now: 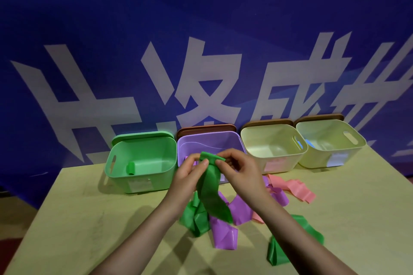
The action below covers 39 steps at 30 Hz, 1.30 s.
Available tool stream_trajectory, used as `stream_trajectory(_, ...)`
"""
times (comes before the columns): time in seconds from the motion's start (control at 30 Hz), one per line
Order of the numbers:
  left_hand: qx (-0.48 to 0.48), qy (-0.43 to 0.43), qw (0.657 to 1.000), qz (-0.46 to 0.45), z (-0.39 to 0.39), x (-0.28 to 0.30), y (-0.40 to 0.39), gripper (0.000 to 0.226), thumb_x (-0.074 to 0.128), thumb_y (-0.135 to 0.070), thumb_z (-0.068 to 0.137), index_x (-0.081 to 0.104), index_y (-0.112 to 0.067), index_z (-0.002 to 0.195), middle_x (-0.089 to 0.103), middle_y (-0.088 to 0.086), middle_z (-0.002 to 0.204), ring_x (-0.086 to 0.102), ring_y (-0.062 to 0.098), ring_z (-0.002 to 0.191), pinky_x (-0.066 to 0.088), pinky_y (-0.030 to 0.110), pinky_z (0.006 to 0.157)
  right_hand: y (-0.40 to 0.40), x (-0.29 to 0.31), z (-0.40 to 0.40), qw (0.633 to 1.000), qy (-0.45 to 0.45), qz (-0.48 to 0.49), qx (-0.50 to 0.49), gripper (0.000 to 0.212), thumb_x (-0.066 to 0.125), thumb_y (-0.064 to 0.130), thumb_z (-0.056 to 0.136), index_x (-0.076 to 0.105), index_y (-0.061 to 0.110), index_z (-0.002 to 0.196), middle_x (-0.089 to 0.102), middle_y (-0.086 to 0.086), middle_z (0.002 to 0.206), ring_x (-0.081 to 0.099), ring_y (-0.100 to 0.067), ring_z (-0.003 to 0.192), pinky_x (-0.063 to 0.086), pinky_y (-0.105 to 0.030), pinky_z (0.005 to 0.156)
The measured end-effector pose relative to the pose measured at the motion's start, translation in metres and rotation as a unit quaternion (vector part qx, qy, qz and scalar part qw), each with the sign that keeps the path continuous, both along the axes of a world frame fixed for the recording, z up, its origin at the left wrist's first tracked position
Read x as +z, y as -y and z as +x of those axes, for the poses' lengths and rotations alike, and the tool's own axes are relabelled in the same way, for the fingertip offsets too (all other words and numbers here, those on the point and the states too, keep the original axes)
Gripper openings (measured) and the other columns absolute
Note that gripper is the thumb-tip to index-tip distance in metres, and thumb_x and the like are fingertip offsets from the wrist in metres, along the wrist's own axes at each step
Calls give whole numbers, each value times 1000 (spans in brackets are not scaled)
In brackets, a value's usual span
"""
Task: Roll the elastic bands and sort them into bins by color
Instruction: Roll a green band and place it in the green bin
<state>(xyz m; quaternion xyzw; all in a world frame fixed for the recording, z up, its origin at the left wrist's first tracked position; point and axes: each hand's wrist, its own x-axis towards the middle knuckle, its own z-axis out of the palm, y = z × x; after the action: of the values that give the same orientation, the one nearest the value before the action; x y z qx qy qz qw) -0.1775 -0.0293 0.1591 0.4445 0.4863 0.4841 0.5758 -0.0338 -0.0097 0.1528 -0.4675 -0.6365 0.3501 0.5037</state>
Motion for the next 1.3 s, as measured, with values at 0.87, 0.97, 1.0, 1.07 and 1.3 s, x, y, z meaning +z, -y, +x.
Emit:
stream_trajectory(0.87, 65, 15, 998, 1, -3, 2, 5, 20, 57, -21, 92, 73, -12, 85, 68, 12, 87, 61, 22, 85, 45, 35, 81, -1, 6, 21, 932, 266, 229, 89, 31, 47, 23, 96, 64, 21, 122, 61, 2, 102, 57, -10, 94, 45, -19, 79)
stream_trajectory(0.97, 58, -32, 997, 47, -6, 2, 3, 35, 59, -29, 91, 63, 6, 91, 60, 15, 83, 55, 22, 78, 42, 34, 74, 3, 7, 16, 971, 191, 118, 86, 31, 49, 37, 94, 61, 31, 122, 62, 16, 105, 58, -1, 97, 46, -17, 83)
stream_trajectory(1.0, 50, -47, 995, 66, -6, 3, 3, 45, 60, -35, 88, 58, 10, 91, 58, 14, 82, 52, 22, 76, 41, 35, 72, 4, 8, 13, 981, 162, 79, 74, 30, 53, 39, 92, 60, 35, 121, 62, 19, 102, 59, 0, 94, 47, -17, 81)
stream_trajectory(1.07, 41, -69, 992, 96, -6, 4, 3, 49, 58, -37, 85, 56, 12, 89, 55, 14, 79, 49, 21, 73, 39, 35, 68, 2, 8, 10, 991, 117, 32, 58, 27, 62, 31, 88, 64, 32, 115, 65, 18, 94, 61, -1, 86, 50, -20, 77)
stream_trajectory(1.3, 1, -94, 989, 118, -10, 4, 1, 14, 57, -16, 94, 66, -7, 86, 61, 0, 73, 55, 7, 70, 44, 24, 64, 0, 15, 8, 995, 44, -26, 85, 12, 68, 8, 86, 68, 19, 87, 63, 12, 70, 54, -1, 65, 43, -16, 65)
